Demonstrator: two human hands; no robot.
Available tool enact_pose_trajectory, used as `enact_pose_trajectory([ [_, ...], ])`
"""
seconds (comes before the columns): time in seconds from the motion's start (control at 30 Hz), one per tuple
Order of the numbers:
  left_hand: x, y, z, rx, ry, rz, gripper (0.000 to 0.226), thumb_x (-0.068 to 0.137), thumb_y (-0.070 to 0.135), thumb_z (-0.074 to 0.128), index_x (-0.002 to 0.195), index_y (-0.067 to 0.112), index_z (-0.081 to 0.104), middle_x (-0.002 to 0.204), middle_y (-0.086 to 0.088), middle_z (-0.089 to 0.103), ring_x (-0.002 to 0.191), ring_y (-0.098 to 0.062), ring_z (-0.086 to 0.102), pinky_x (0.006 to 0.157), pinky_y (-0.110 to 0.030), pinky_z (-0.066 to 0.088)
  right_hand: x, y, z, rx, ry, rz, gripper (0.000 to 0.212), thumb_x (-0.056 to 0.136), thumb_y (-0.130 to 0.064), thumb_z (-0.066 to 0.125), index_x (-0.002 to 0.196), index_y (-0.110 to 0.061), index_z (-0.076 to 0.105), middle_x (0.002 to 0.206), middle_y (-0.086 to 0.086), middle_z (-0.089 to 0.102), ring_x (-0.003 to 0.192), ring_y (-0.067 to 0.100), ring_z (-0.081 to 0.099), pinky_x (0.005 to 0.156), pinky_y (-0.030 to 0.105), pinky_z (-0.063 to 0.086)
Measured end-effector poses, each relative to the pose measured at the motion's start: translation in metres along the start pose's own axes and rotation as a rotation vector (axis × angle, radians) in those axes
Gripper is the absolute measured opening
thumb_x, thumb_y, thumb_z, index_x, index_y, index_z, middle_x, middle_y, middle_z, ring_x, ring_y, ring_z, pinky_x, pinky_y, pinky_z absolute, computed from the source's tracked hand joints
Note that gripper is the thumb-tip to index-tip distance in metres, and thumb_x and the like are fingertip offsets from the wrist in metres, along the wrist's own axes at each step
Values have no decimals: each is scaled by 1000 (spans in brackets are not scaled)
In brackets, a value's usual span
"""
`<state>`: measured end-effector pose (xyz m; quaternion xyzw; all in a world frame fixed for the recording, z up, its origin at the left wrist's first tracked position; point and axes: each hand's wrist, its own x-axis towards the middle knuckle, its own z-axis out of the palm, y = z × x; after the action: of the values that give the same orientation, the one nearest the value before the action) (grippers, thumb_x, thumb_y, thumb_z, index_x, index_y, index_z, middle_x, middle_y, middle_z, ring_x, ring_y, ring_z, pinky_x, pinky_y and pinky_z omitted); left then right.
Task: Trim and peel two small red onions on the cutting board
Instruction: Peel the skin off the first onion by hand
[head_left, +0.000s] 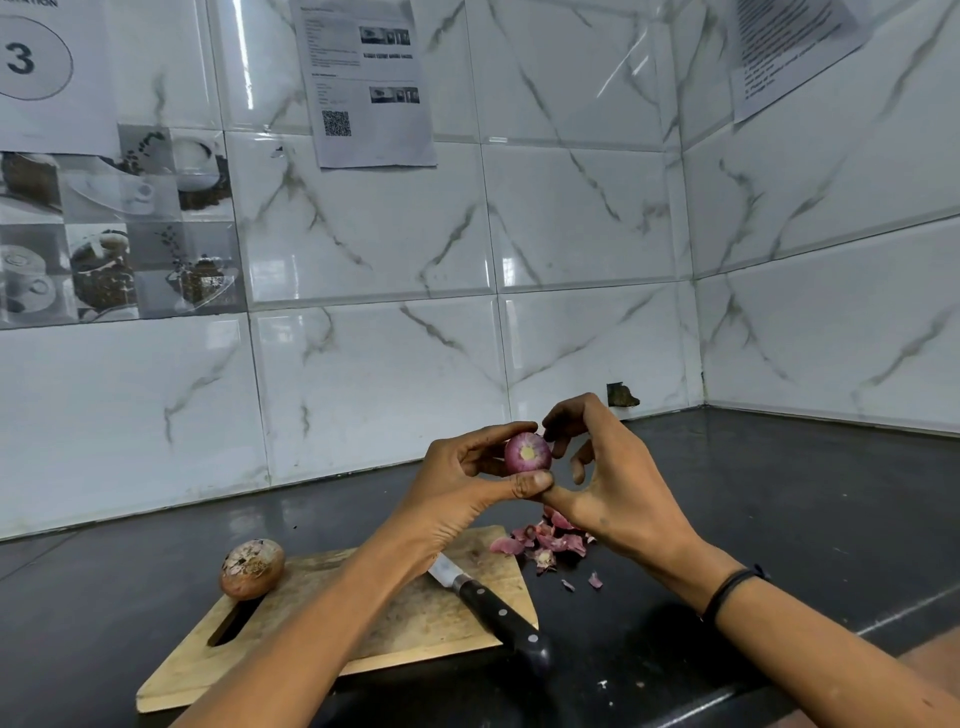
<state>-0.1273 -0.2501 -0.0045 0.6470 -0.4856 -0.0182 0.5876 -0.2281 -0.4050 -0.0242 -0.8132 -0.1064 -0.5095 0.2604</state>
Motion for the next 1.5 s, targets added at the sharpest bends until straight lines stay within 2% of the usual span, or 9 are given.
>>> enact_pose_trajectory([
  [0.1, 0, 0, 0, 25, 20, 7, 49, 67, 19, 90, 113, 26, 74, 106, 9, 77, 104, -5, 70, 95, -24, 54, 0, -1, 0, 12, -18, -21, 45, 78, -25, 83, 110, -20, 52, 97, -7, 61, 84, 15, 60, 66, 29, 50],
  [0.33, -2, 4, 2, 57, 13, 22, 41, 62, 28, 87, 100, 35, 74, 99, 11, 78, 98, -2, 71, 92, -20, 53, 0, -3, 1, -33, -44, -68, 46, 80, -20, 82, 112, -20, 49, 97, -5, 62, 84, 10, 59, 67, 19, 48],
  [0.6, 0, 2, 0, 6, 23, 0, 43, 65, 23, 87, 106, 19, 77, 97, 3, 79, 99, -8, 73, 89, -20, 56, 0, 0, 4, -34, -25, -47, 41, 81, -13, 83, 103, -19, 49, 84, -12, 61, 77, 9, 58, 62, 14, 45],
  [0.7, 0, 2, -1, 4, 18, 8, 42, 61, 23, 86, 102, 25, 76, 97, 6, 79, 98, -5, 73, 84, -16, 55, 1, 1, 2, -25, -2, -29, 48, 80, -24, 87, 108, -16, 49, 88, -9, 61, 78, 9, 57, 65, 19, 47],
  [0.8, 0, 1, -1, 25, -7, -9, 44, 61, 25, 86, 103, 29, 74, 100, 9, 79, 102, -3, 71, 91, -19, 55, 1, 2, 1, -39, -8, -41, 53, 78, -31, 88, 111, -15, 50, 94, -10, 60, 80, 1, 56, 67, 16, 46],
  [0.97, -2, 2, -4, 45, -90, -47, 50, 65, 30, 85, 113, 33, 70, 109, 13, 76, 111, 0, 67, 98, -22, 51, 1, -1, 0, -21, 2, -46, 52, 78, -29, 87, 111, -15, 50, 98, -7, 60, 81, -2, 55, 66, 12, 44],
  [1.13, -4, 4, -4, 46, -96, -80, 43, 71, 34, 81, 112, 34, 71, 109, 14, 76, 110, 4, 66, 95, -19, 47, 1, -3, 3, -39, -29, -78, 45, 80, -22, 85, 108, -19, 50, 94, -5, 61, 80, 1, 54, 65, 13, 43],
  [1.33, -2, 0, -7, 61, -110, -95, 45, 80, 34, 79, 123, 22, 71, 114, 6, 76, 116, -7, 66, 109, -37, 47, 0, -2, 3, -69, -73, -93, 40, 82, -19, 82, 105, -21, 50, 84, -9, 59, 76, 11, 55, 61, 16, 43],
  [1.5, -1, -1, -9, -21, -122, -95, 47, 80, 34, 76, 124, 18, 70, 115, -2, 76, 116, -14, 68, 107, -37, 49, 0, -2, 5, -52, -39, -40, 41, 78, -22, 85, 100, -24, 50, 75, -11, 59, 69, 13, 56, 57, 22, 46],
])
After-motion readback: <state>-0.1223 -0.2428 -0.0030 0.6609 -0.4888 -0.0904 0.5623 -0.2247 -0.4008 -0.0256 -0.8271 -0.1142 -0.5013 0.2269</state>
